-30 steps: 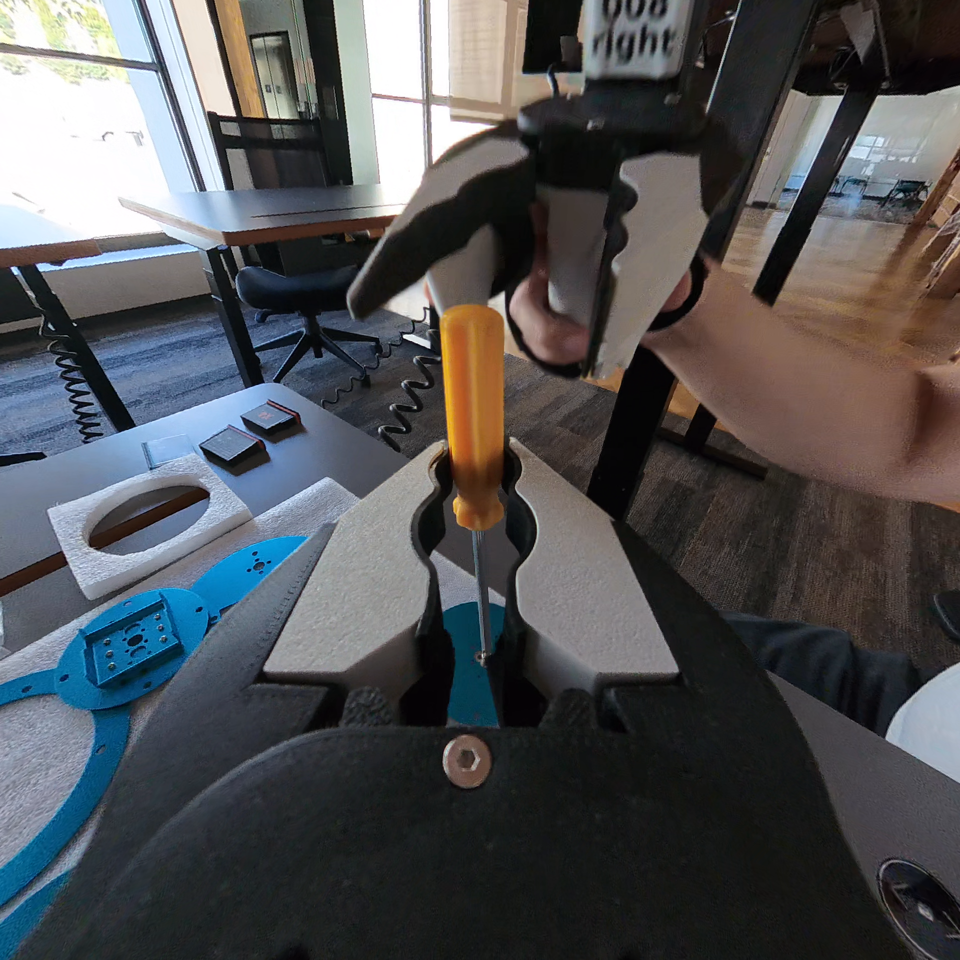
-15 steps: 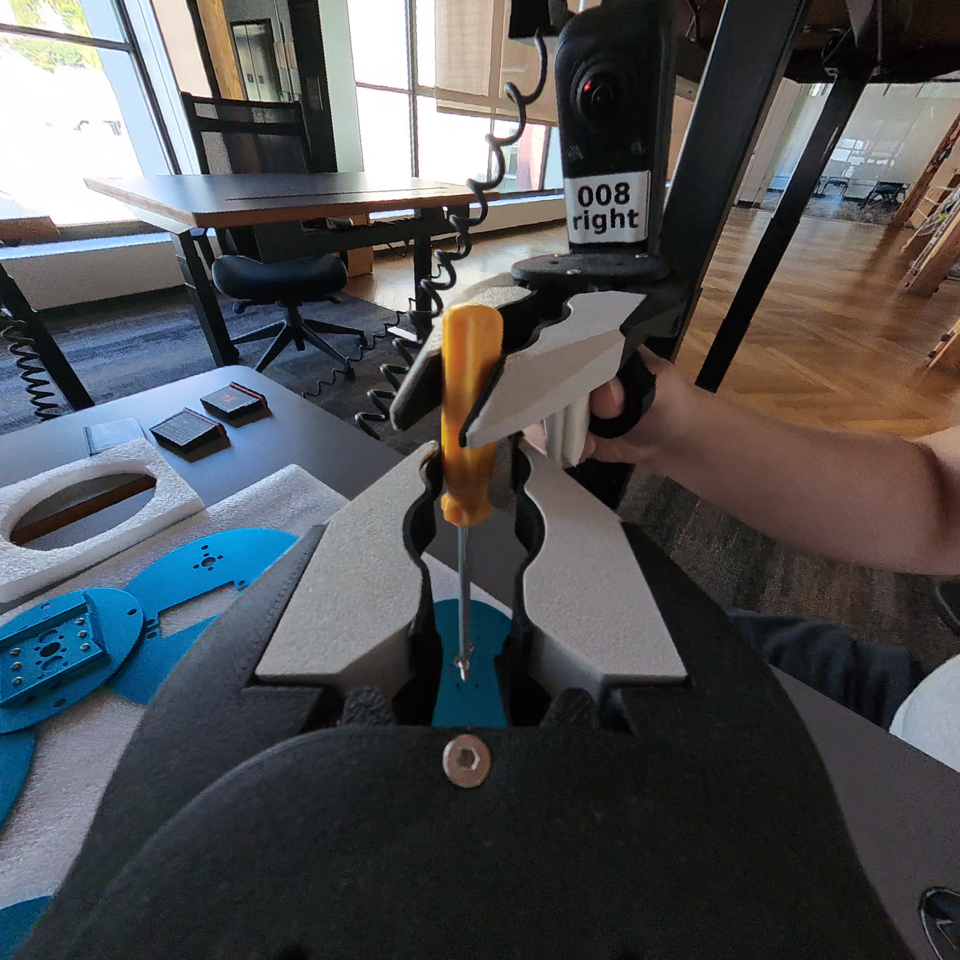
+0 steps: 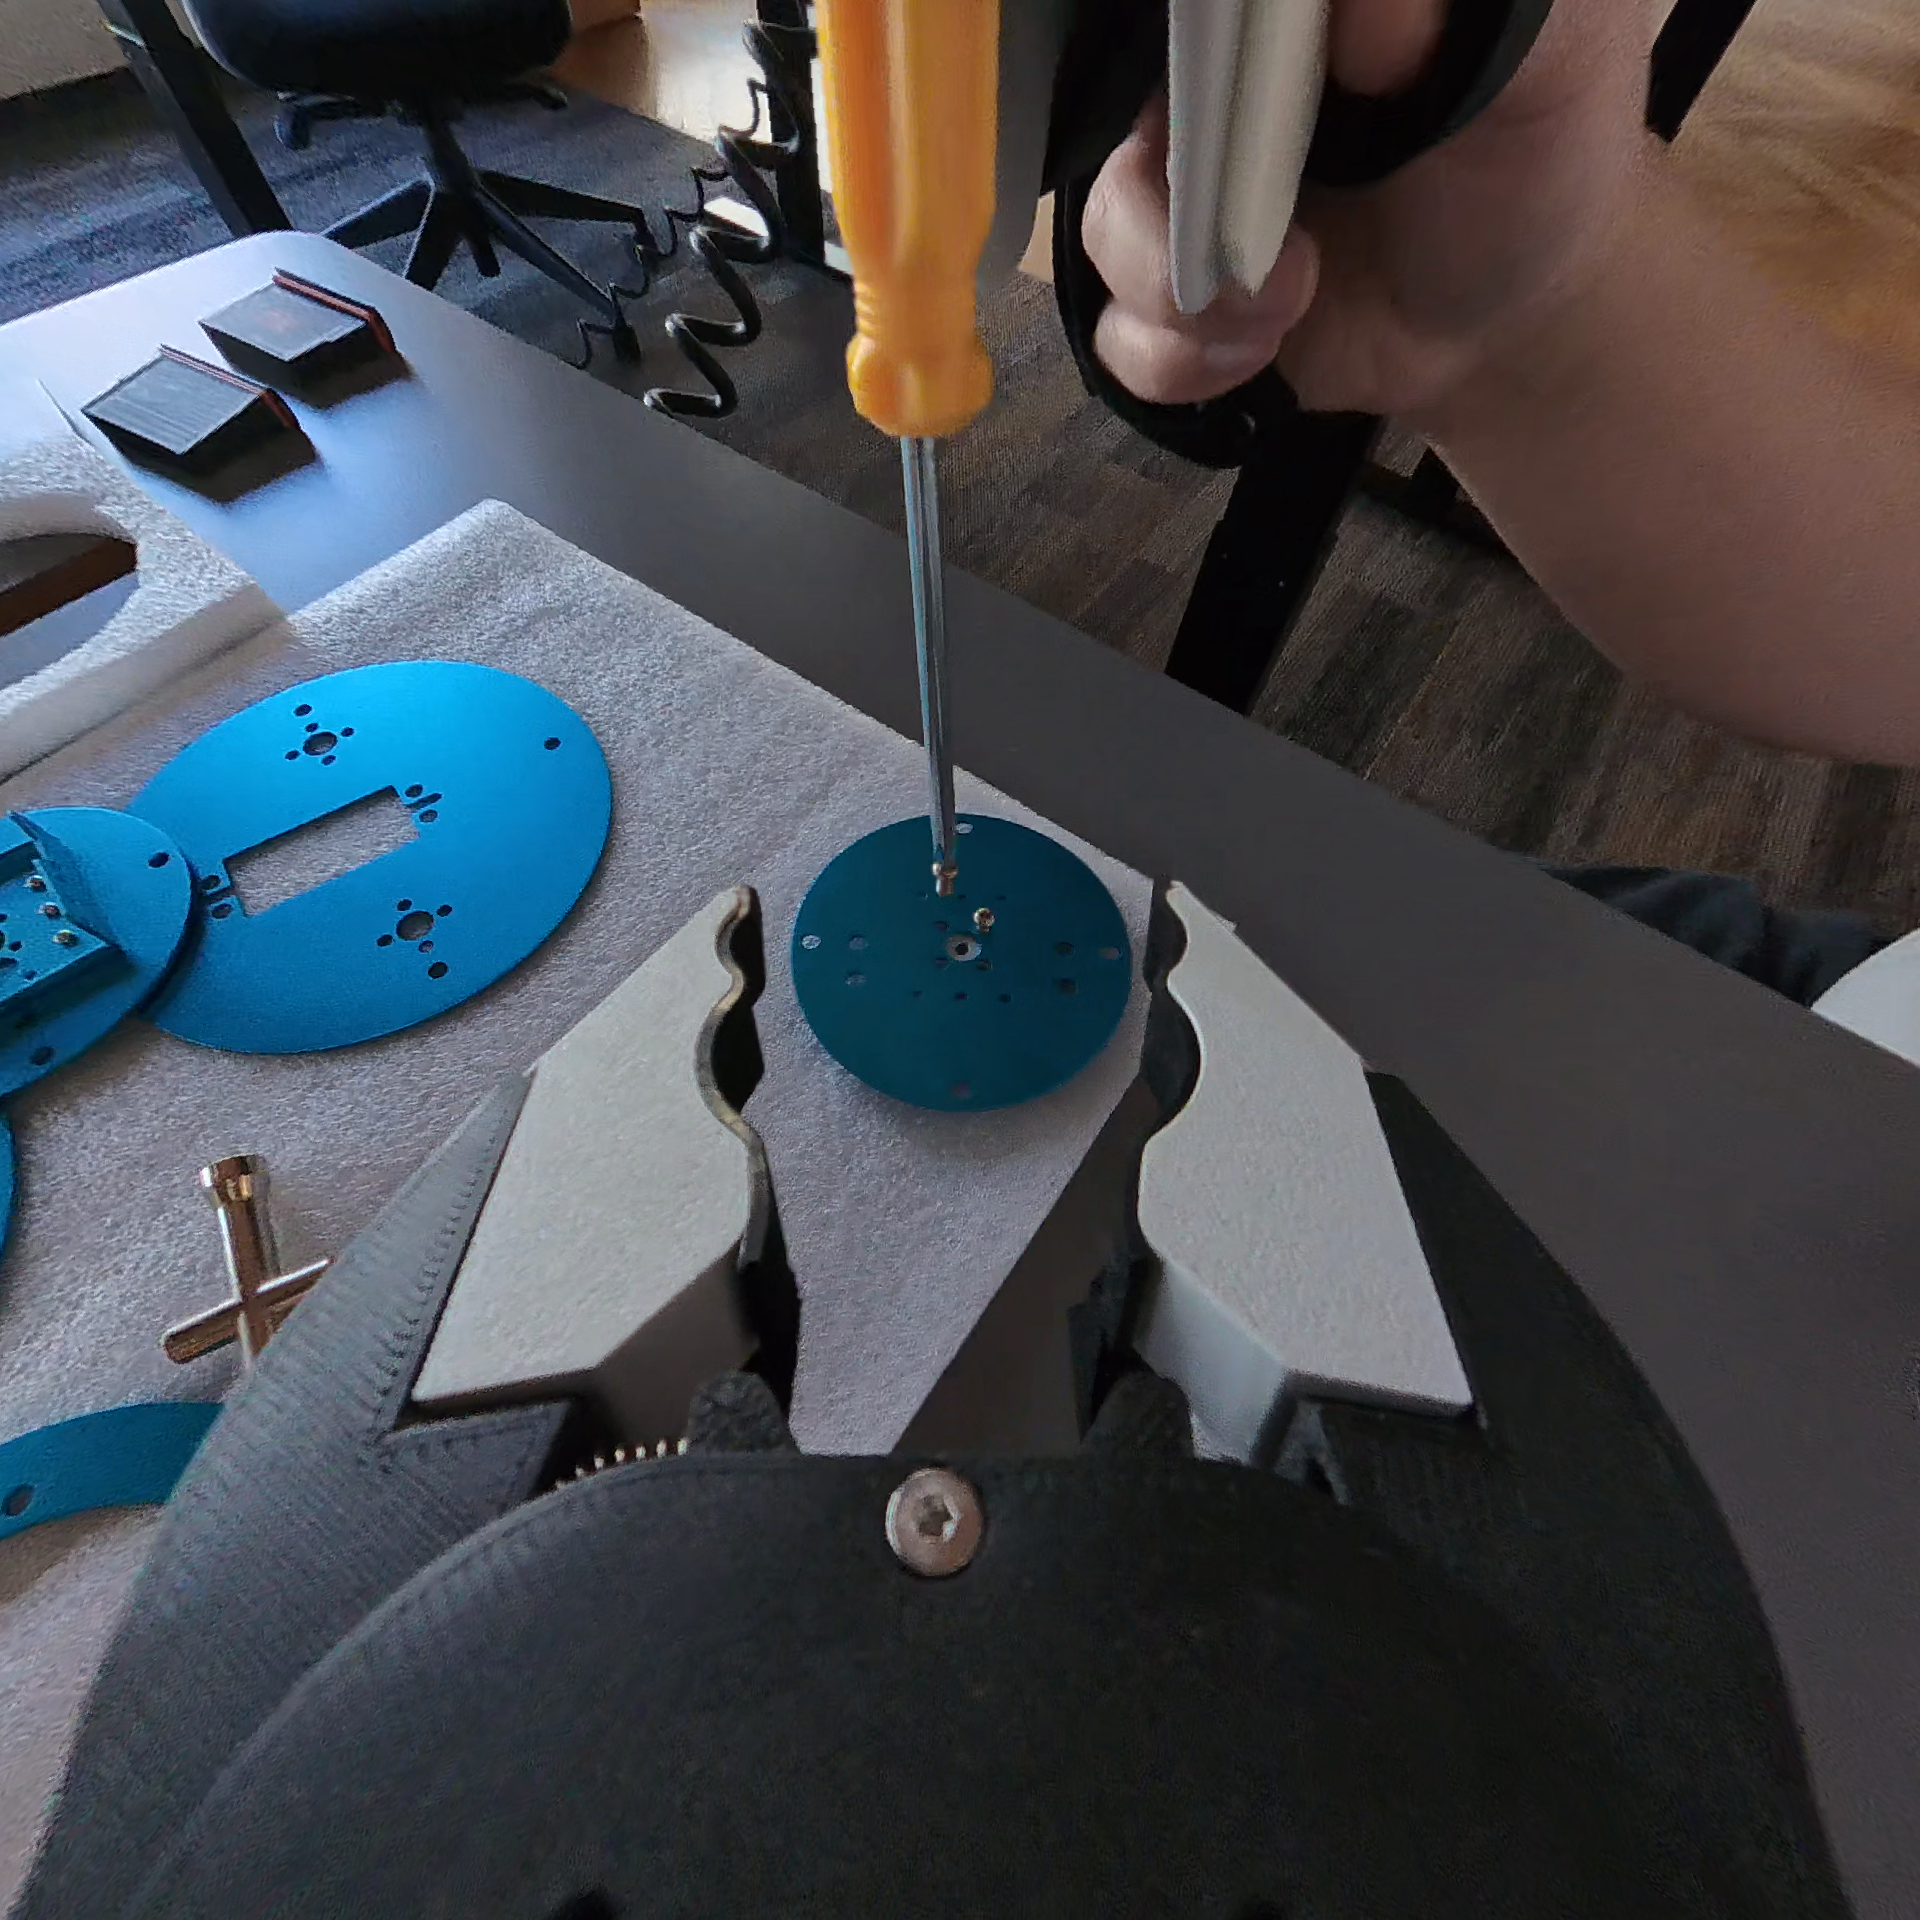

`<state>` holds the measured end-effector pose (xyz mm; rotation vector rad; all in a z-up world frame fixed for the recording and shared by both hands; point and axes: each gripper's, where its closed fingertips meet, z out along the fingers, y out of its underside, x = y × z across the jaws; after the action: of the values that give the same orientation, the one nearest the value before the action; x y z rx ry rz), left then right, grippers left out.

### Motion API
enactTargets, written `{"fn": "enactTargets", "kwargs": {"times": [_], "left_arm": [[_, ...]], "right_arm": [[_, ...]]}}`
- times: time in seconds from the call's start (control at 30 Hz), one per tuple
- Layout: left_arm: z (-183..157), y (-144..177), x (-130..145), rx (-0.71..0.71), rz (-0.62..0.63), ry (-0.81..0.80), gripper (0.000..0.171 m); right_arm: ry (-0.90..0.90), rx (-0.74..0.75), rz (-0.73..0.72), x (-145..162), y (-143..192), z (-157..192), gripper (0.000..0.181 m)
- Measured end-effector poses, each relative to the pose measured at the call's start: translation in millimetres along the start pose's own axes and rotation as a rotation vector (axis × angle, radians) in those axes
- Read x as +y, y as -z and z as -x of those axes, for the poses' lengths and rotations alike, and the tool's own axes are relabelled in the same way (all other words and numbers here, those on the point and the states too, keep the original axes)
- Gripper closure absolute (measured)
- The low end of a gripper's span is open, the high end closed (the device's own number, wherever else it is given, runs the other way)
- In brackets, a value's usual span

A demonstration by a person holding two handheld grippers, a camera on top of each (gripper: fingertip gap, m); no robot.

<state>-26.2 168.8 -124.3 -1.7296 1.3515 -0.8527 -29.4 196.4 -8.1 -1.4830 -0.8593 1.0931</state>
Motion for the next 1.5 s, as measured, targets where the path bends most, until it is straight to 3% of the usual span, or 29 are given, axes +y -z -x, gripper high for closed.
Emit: {"fn": "enactTargets", "kwargs": {"times": [0.23,0.53,1.5], "left_arm": [[3,-6,15,0.000,0.075,-0.055,0.098],[2,-13,23,0.027,0.101,-0.008,0.104],[-4,-20,27,0.049,0.123,-0.003,0.113]], "right_arm": [[0.002,-0.006,0.060,15,-5,-5,0.164],[0.000,-0.019,0.098,27,-10,-5,0.164],[0.054,-0.030,0.198,37,-24,1,0.164]]}}
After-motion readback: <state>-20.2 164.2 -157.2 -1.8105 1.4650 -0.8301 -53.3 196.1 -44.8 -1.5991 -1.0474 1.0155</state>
